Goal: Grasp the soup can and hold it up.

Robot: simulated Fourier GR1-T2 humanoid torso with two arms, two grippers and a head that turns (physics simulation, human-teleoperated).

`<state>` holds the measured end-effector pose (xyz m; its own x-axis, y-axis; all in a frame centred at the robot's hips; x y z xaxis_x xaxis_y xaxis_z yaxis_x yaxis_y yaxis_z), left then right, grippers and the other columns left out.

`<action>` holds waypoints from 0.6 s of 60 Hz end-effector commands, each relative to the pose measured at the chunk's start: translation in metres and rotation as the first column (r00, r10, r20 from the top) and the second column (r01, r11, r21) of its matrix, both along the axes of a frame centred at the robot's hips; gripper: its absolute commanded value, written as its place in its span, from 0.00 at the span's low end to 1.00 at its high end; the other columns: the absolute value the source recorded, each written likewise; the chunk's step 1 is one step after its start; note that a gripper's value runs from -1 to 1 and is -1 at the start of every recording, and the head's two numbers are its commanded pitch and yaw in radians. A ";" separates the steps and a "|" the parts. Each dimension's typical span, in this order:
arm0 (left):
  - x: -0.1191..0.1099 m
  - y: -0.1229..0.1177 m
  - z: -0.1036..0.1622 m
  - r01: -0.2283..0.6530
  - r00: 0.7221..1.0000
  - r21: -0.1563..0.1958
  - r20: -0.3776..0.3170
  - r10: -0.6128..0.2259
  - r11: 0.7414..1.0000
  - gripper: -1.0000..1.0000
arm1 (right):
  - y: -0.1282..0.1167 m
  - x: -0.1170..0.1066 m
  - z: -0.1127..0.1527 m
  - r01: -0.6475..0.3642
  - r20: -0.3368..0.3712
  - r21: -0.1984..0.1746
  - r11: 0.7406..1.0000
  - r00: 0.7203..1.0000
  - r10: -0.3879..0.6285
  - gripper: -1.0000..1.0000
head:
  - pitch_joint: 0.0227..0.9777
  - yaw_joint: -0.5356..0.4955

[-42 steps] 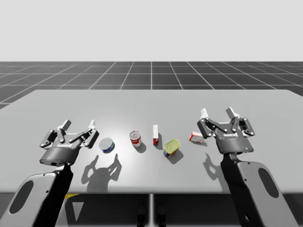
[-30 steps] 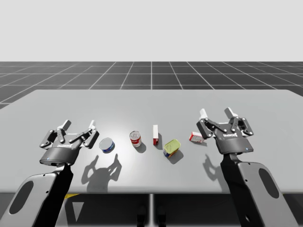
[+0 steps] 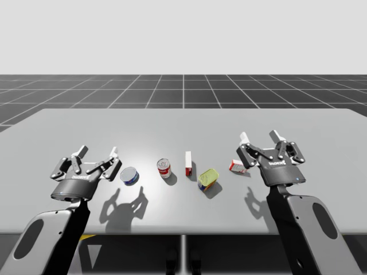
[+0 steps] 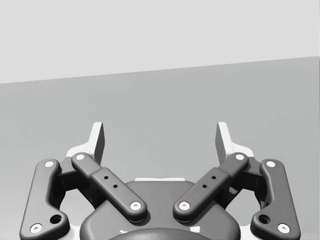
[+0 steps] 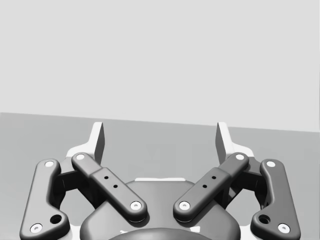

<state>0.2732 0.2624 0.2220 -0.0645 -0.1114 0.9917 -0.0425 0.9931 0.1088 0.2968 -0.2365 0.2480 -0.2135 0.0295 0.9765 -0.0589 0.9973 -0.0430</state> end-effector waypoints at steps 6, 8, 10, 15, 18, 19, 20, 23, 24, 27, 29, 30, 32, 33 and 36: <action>0.000 -0.001 -0.001 0.009 1.000 0.015 -0.005 -0.009 1.000 0.00 | 0.002 0.000 -0.002 -0.006 -0.012 -0.017 1.000 1.000 0.006 0.00 | 0.66 0.56; 0.000 -0.001 -0.001 0.011 1.000 0.017 -0.006 -0.010 1.000 0.00 | 0.003 0.000 -0.002 -0.007 -0.015 -0.021 1.000 1.000 0.006 0.00 | 0.69 0.57; 0.000 -0.002 -0.001 0.014 1.000 0.018 -0.009 -0.014 1.000 0.00 | 0.003 0.000 -0.003 -0.008 -0.021 -0.024 1.000 1.000 0.008 0.00 | 0.73 0.59; 0.000 -0.002 -0.002 0.018 1.000 0.024 -0.015 -0.018 1.000 0.00 | 0.004 0.000 -0.003 -0.012 -0.027 -0.031 0.999 1.000 0.011 0.00 | 0.78 0.63; 0.000 -0.003 -0.002 0.020 1.000 0.026 -0.017 -0.020 0.999 0.00 | 0.005 0.000 -0.004 -0.014 -0.028 -0.035 0.999 1.000 0.013 0.00 | 0.81 0.64; 0.000 -0.003 -0.002 0.021 1.000 0.027 -0.017 -0.020 0.999 0.00 | 0.005 0.000 -0.004 -0.014 -0.028 -0.036 0.999 1.000 0.013 0.00 | 0.82 0.64; 0.000 -0.003 -0.002 0.021 1.000 0.027 -0.017 -0.021 0.999 0.00 | 0.005 0.000 -0.004 -0.014 -0.028 -0.036 0.999 1.000 0.013 0.00 | 0.82 0.64; -0.001 -0.004 -0.002 0.025 1.000 0.026 -0.016 -0.025 0.999 0.00 | 0.006 -0.001 -0.004 -0.016 -0.030 -0.038 0.999 0.999 0.015 0.00 | 0.84 0.65; -0.001 -0.005 -0.002 0.026 1.000 0.025 -0.016 -0.026 0.999 0.00 | 0.006 -0.001 -0.004 -0.016 -0.030 -0.038 0.999 0.999 0.015 0.00 | 0.84 0.65; -0.002 -0.008 -0.001 0.033 0.999 0.023 -0.006 -0.033 0.999 0.00 | 0.008 -0.001 -0.004 -0.016 -0.031 -0.038 0.999 0.999 0.014 0.00 | 0.85 0.65; -0.003 -0.009 0.000 0.040 0.999 0.022 -0.002 -0.040 0.999 0.00 | 0.008 -0.001 -0.004 -0.015 -0.030 -0.038 0.999 0.999 0.014 0.00 | 0.85 0.65; -0.004 -0.011 0.000 0.047 0.999 0.020 0.001 -0.047 0.999 0.00 | 0.008 -0.001 -0.004 -0.015 -0.030 -0.038 0.999 0.999 0.014 0.00 | 0.84 0.65; -0.006 -0.014 0.000 0.061 0.998 0.010 -0.001 -0.061 0.998 0.00 | 0.009 -0.001 -0.004 -0.014 -0.031 -0.040 0.999 0.999 0.013 0.00 | 0.84 0.65; -0.007 -0.016 0.000 0.072 0.997 0.003 0.000 -0.072 0.997 0.00 | 0.009 -0.001 -0.005 -0.014 -0.032 -0.040 0.999 0.999 0.012 0.00 | 0.84 0.65; -0.008 -0.019 0.001 0.087 0.996 -0.008 0.000 -0.087 0.996 0.00 | 0.009 -0.001 -0.004 -0.013 -0.032 -0.040 0.999 0.999 0.012 0.00 | 0.84 0.65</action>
<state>0.2691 0.2535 0.2215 -0.0653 -0.1197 0.9907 0.0076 0.9927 0.1204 0.2962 -0.2293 0.2444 -0.1857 0.0629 0.9806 -0.0734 0.9943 -0.0776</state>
